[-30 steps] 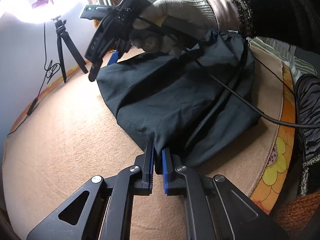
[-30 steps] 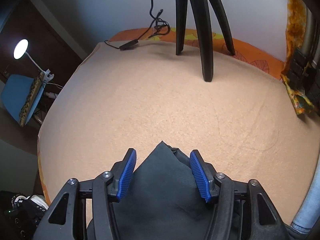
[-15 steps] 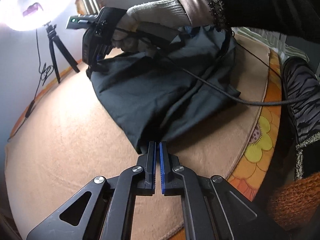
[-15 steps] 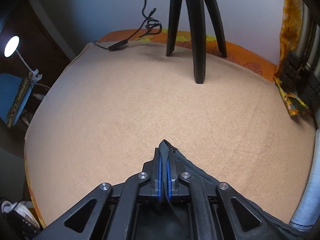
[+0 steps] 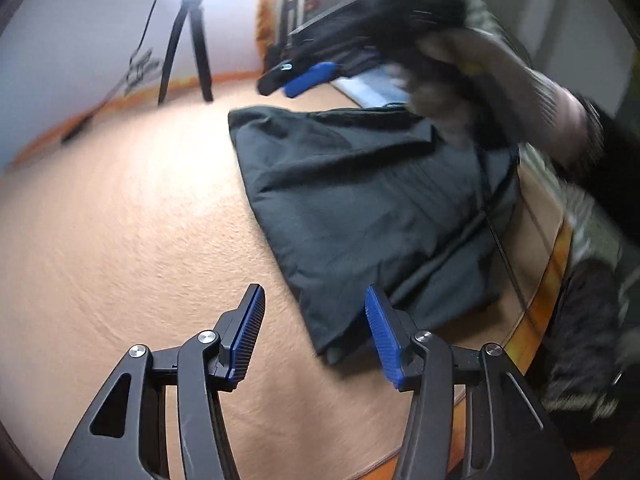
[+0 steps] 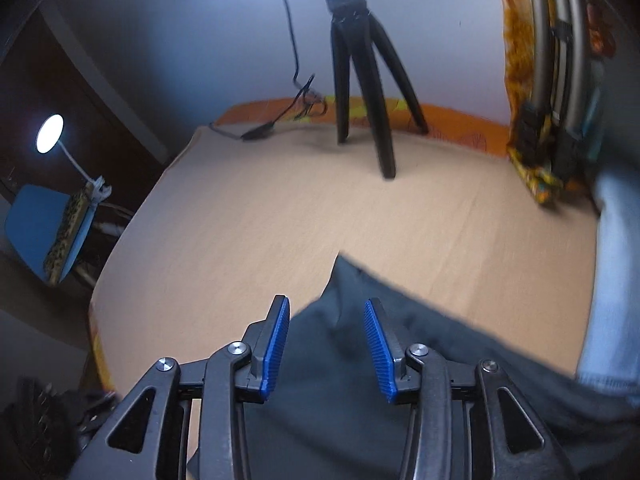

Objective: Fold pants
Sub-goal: 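Open both grippers and release the folded trousers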

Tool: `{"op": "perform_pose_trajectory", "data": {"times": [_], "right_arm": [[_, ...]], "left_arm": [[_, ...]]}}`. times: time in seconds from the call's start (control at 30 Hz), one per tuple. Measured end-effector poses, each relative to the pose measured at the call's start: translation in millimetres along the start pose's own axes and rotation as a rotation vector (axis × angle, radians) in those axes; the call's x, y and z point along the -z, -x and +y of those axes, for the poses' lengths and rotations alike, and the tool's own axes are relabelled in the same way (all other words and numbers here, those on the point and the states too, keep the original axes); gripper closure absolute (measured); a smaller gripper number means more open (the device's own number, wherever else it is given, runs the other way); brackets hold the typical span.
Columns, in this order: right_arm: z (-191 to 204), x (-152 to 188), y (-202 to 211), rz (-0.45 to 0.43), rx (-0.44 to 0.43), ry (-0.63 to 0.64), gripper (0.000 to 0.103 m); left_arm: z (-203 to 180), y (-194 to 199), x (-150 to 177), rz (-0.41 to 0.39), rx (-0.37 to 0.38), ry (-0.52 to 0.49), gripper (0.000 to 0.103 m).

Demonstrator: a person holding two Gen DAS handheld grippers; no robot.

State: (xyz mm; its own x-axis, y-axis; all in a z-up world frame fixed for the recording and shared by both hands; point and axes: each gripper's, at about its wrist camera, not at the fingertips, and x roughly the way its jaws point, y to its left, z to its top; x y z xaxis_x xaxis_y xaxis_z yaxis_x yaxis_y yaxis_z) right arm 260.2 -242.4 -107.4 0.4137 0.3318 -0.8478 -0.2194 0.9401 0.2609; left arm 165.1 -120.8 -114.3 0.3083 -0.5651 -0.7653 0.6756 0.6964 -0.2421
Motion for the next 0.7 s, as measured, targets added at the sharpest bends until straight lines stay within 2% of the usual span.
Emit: {"op": "perform_pose_trajectory", "data": {"times": [0.13,0.27,0.4,0.53,0.7], "right_arm": [[11.0,7.1,-0.8,0.050,0.003,0.000,0.061],[10.4,1.7,-10.8,0.075,0.027,-0.076,0.060],[8.8,-2.0,-29.1,0.112,0.046,-0.123,0.060],[9.1,-4.5,-46.0,0.147,0.104,-0.138,0.050],[5.6,-12.8,-60.5,0.171,0.145,-0.180,0.050]], "left_arm": [[13.7,-13.6,-8.2,0.017,0.039,0.139,0.052],[20.6,-20.6,-11.5,0.021,0.053,0.205,0.052],[18.1,-26.0,-13.0,0.035,0.017,0.200,0.052],[13.7,-30.6,-12.6,0.052,-0.003,0.179,0.052],[6.3,-35.9,-14.8,0.058,-0.019,0.142,0.052]]}}
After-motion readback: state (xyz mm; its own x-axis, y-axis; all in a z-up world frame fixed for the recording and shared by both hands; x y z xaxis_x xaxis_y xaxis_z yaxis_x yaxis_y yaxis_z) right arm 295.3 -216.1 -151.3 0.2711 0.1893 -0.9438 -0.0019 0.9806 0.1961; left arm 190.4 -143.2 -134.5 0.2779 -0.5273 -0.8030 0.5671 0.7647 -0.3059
